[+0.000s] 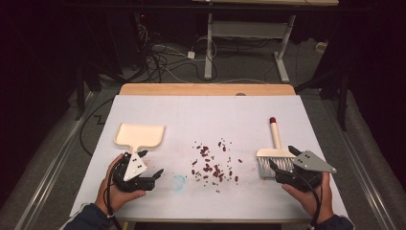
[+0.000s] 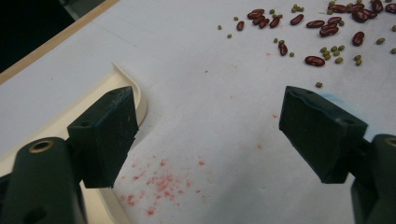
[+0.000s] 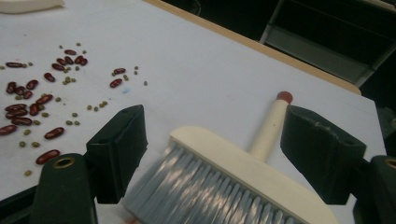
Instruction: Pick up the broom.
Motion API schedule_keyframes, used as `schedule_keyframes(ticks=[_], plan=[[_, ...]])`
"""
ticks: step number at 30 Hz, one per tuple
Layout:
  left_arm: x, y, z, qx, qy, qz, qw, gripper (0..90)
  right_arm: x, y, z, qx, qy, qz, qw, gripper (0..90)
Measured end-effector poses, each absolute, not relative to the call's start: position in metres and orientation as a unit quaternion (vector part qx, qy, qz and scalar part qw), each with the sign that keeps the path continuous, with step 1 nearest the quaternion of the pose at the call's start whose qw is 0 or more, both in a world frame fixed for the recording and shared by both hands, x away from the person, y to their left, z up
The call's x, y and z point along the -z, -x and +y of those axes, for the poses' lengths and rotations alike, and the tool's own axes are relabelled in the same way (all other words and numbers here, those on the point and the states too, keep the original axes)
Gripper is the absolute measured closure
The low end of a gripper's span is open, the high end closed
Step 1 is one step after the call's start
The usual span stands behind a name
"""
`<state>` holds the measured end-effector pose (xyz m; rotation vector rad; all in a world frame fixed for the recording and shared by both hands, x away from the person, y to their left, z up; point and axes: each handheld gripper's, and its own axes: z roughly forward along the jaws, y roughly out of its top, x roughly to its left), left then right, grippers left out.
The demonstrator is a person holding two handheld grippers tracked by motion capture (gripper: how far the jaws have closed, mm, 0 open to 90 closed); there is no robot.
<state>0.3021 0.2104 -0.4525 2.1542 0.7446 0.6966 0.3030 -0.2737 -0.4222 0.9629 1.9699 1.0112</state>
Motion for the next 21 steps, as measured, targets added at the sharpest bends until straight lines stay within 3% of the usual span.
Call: schedule_keyframes(ticks=[12,17,21], plan=[[0.454,-0.301,0.208,-0.267,-0.847,0.279,0.365,18.9,0.418,-0.306,-0.277,-0.387,-0.380,0.756,0.367,23.8],[0.453,-0.299,0.206,-0.269,-0.848,0.275,0.365,18.9,0.412,-0.326,-0.281,-0.361,-0.403,0.754,0.372,24.2],[0.454,-0.301,0.205,-0.267,-0.849,0.275,0.364,18.9,0.406,-0.354,-0.287,-0.329,-0.444,0.759,0.346,26.7]])
